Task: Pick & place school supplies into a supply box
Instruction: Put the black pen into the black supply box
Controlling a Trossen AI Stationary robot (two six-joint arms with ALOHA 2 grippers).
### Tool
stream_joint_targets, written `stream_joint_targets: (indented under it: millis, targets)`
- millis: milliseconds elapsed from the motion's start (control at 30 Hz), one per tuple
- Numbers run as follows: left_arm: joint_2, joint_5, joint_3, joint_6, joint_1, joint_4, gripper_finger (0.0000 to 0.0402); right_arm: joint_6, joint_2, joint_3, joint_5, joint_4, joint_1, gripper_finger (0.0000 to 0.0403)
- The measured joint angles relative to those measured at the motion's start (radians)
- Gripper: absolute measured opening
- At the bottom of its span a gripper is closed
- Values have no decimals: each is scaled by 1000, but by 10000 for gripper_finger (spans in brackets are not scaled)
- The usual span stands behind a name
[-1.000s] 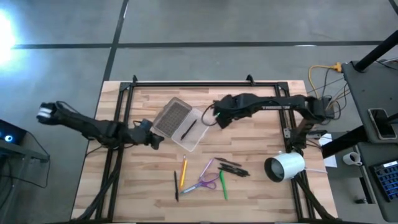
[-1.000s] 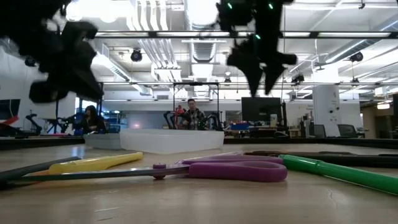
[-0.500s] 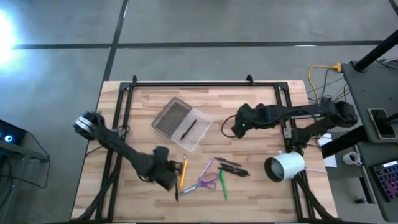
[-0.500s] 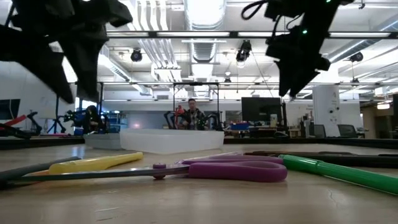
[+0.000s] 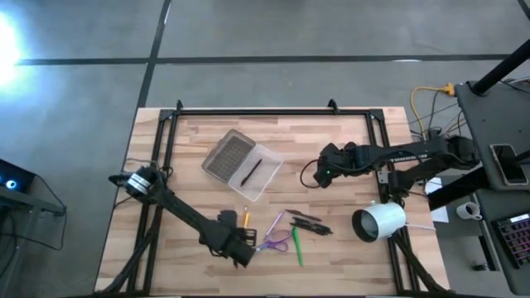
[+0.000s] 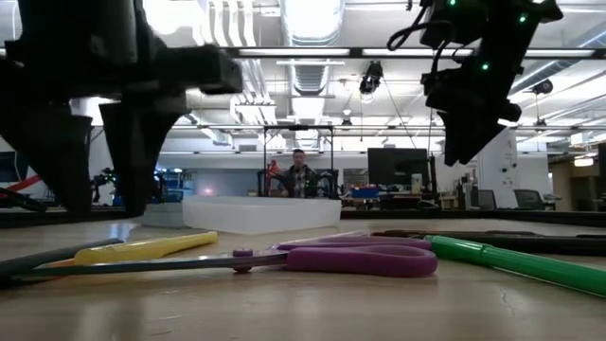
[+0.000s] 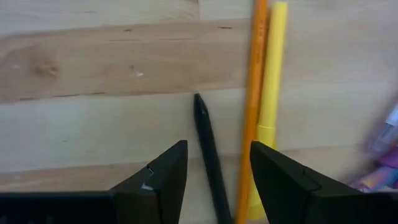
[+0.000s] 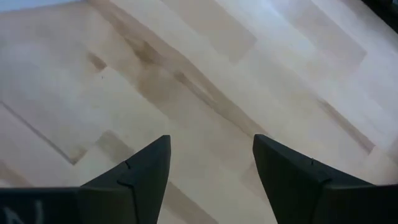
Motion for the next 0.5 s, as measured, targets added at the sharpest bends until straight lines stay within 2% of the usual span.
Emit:
stream_joint_targets:
  millis: [133, 300, 400, 500]
  targets:
    - [-2, 20, -60, -1, 1, 58, 153, 0, 1, -1, 3, 35, -1, 221]
    - [-22, 27, -177, 10, 0, 250, 130, 0, 2, -1, 3, 58, -2, 221]
    - [-21, 43, -189, 32, 3, 291, 100, -1, 2, -1, 2, 62, -1, 221]
    - [-28, 59, -188, 70, 3, 263, 49, -1, 2, -1, 3, 62, -2, 221]
